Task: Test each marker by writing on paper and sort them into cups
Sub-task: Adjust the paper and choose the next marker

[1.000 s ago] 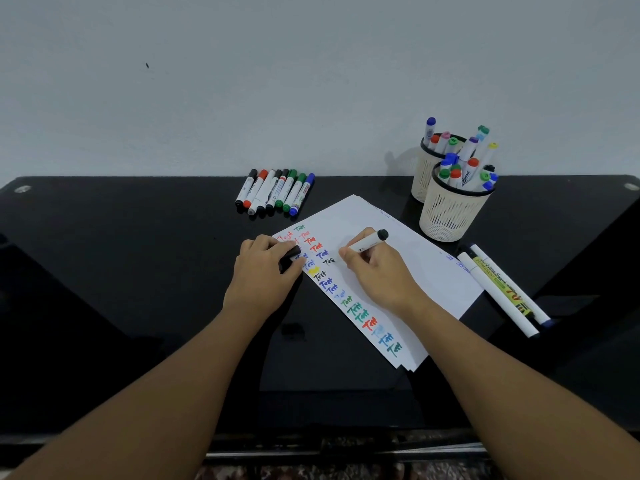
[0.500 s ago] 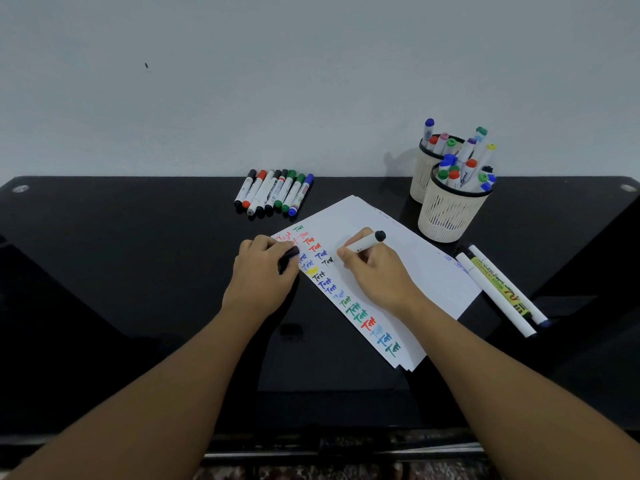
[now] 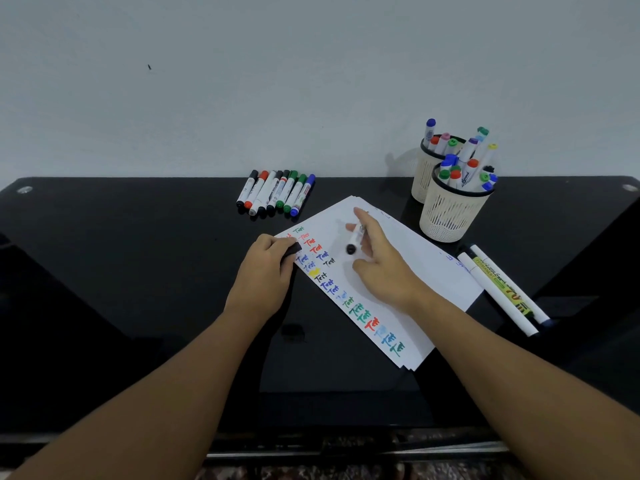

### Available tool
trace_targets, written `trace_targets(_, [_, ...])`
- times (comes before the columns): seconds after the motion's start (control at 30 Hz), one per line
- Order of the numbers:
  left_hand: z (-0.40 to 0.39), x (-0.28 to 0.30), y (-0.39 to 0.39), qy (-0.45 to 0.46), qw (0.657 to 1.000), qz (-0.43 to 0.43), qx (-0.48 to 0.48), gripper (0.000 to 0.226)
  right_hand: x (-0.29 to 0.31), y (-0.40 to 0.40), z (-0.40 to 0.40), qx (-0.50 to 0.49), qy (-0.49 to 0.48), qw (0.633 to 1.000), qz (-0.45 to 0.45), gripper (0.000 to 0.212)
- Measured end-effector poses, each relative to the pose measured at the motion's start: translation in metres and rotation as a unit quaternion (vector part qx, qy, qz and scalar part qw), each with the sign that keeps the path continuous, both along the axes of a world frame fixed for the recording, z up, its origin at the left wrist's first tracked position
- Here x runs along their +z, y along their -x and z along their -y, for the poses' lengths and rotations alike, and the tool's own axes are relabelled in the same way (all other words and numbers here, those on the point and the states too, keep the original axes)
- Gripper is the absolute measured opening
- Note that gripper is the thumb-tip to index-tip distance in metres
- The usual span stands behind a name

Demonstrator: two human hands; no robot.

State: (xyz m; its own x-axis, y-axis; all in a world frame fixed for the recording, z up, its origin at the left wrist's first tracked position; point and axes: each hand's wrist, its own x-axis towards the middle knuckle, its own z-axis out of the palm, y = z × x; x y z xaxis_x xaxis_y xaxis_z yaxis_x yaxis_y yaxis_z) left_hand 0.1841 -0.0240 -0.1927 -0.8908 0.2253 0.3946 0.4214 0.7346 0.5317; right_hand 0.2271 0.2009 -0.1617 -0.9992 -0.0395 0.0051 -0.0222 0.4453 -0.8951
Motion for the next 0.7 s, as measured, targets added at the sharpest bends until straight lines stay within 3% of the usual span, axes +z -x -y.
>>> trace_targets(0.07, [-0.001,0.003,-0.002,-0.008,1.0,0.007,0.006,0.034,0.005,0.003,-0.003,0.019,0.023,0.999,0.033,0.085])
trace_targets(0.23, [0.0,0.004,-0.002,-0.024,1.0,0.008,0.004,0.029,0.021,0.007,0.002,-0.045,0.093,0.994,-0.036,0.031])
trace_targets(0.3, [0.001,0.004,-0.003,-0.037,0.999,0.002,0.001,0.025,0.026,0.011,0.005,-0.056,0.09,0.993,-0.044,0.028])
trace_targets(0.33, [0.001,0.004,-0.003,-0.041,0.999,-0.001,0.002,0.024,0.027,0.013,0.006,-0.045,0.049,0.997,-0.042,0.035])
trace_targets(0.4, [0.001,0.005,-0.005,-0.047,0.999,-0.009,0.004,0.024,0.026,0.014,0.005,-0.009,-0.124,0.991,-0.048,0.042])
trace_targets(0.47, [0.001,0.006,-0.006,-0.048,0.999,-0.008,0.007,0.025,0.022,0.016,0.001,0.011,-0.272,0.961,-0.057,0.034])
trace_targets(0.7, [0.0,0.007,-0.006,-0.048,0.999,-0.008,-0.009,0.023,0.012,0.017,-0.009,0.018,-0.297,0.95,-0.089,0.028])
